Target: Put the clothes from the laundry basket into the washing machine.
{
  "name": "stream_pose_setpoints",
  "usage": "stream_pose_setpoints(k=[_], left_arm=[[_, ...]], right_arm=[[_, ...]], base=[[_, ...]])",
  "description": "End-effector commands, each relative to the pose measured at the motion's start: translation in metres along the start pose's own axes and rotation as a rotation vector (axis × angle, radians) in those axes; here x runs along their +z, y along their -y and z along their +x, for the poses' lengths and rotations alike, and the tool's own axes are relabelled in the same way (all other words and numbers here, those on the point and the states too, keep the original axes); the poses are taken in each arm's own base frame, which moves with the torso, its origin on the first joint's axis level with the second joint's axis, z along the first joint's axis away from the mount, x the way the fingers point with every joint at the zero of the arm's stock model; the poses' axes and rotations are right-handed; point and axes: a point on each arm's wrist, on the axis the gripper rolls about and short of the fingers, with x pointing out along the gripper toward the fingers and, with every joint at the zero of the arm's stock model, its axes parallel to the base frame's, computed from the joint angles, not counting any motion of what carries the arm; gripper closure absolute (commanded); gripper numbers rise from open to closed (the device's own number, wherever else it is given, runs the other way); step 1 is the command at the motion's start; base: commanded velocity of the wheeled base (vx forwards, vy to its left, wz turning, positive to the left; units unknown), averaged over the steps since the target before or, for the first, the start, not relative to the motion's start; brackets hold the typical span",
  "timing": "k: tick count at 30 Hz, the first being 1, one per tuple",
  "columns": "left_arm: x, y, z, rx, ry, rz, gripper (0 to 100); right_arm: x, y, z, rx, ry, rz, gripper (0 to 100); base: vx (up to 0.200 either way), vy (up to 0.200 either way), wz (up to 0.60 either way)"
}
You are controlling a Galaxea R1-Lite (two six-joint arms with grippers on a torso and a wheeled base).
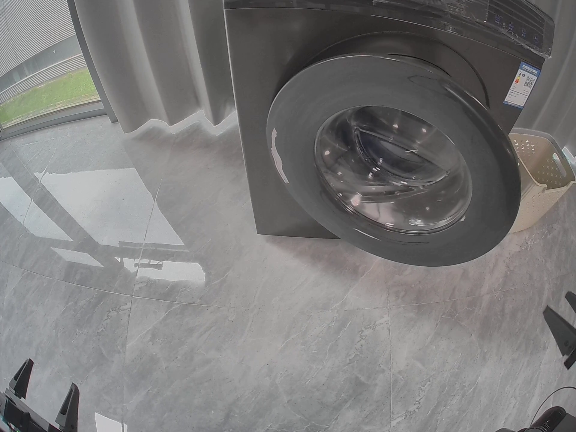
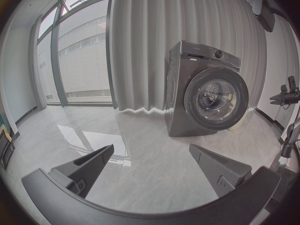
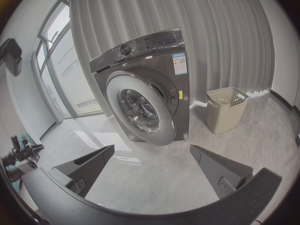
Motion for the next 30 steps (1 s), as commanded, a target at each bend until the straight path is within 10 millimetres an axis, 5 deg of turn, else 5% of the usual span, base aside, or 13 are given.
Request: stream_pose_setpoints(k=[1,6,12,24,30], left_arm=[[-0.005,0.000,0.000,0.000,-0.006,-0.002,0],[-0.005,0.000,0.000,0.000,-0.006,0.000,0],[-0.005,0.000,0.000,0.000,-0.006,0.001,0],[-0.005,0.000,0.000,0.001,-0.006,-0.002,0],[-0.005,0.000,0.000,0.001,-0.006,-0.002,0]], right_arm=[[0.018,-0.016,0.088,0.129,-0.191,0.123,0],[0.018,-0.031,0.118,0.142,-0.248,0.184,0],[0.027,-0.058,0.124,0.268,-0.284,0.291,0],[0.032,-0.079,0.144,0.335,-0.318,0.285,0],[0.034,-0.088,0.155,0.351,-0.324,0.285,0]], base=[[0.000,-0.200,0.00],[0.000,-0.200,0.00],[0.000,-0.200,0.00],[0.000,0.000,0.00],[0.200,0.000,0.00]])
